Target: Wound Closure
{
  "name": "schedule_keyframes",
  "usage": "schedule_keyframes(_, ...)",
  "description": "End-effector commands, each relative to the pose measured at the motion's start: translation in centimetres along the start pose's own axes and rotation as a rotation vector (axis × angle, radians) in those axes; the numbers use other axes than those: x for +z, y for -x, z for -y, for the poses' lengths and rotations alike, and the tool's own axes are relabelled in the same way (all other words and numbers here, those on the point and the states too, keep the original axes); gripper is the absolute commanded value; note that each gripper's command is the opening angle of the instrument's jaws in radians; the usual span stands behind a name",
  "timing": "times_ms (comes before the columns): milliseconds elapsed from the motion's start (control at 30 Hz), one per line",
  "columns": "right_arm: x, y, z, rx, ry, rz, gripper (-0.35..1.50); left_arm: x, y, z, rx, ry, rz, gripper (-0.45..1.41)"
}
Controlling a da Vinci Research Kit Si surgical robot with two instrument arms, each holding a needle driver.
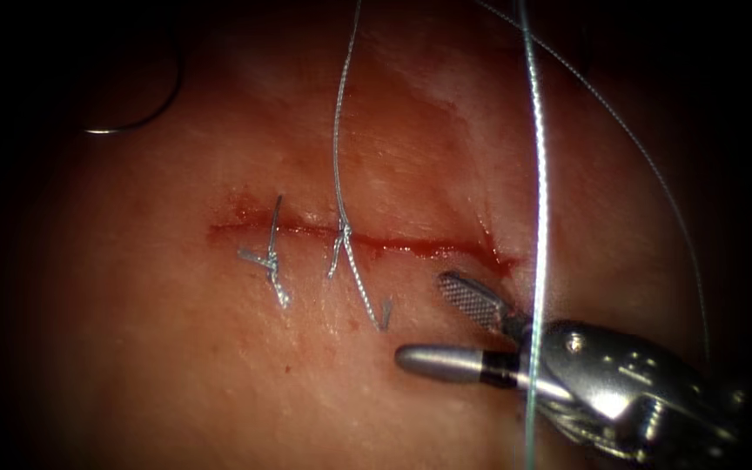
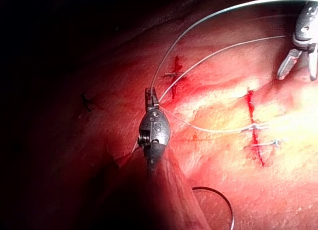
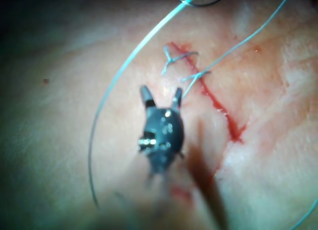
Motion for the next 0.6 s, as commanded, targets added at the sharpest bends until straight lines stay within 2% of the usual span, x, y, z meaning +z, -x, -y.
schedule_keyframes(33, 0.21, -0.03, -0.13, 0.002, 0.013, -0.007, 1.2, 0.06, -0.02, 0.01, -0.004, -0.001, -0.01, -0.45)
schedule_keyframes(100, 0.36, -0.05, -0.24, 0.004, 0.014, -0.008, 1.28, 0.05, -0.13, -0.03, -0.007, 0.004, -0.02, -0.45)
schedule_keyframes(133, 0.55, -0.03, -0.35, 0.002, 0.016, -0.01, 1.35, 0.04, -0.26, -0.08, -0.011, 0.014, -0.026, -0.45)
schedule_keyframes(267, 0.83, 0.03, -0.42, 0.003, 0.012, -0.011, 1.4, 0.02, -0.48, -0.12, -0.011, 0.023, -0.036, -0.45)
schedule_keyframes(600, 1.15, 0.05, -0.36, 0.012, -0.007, -0.006, 1.37, 0.0, -0.87, -0.19, -0.002, 0.033, -0.057, -0.45)
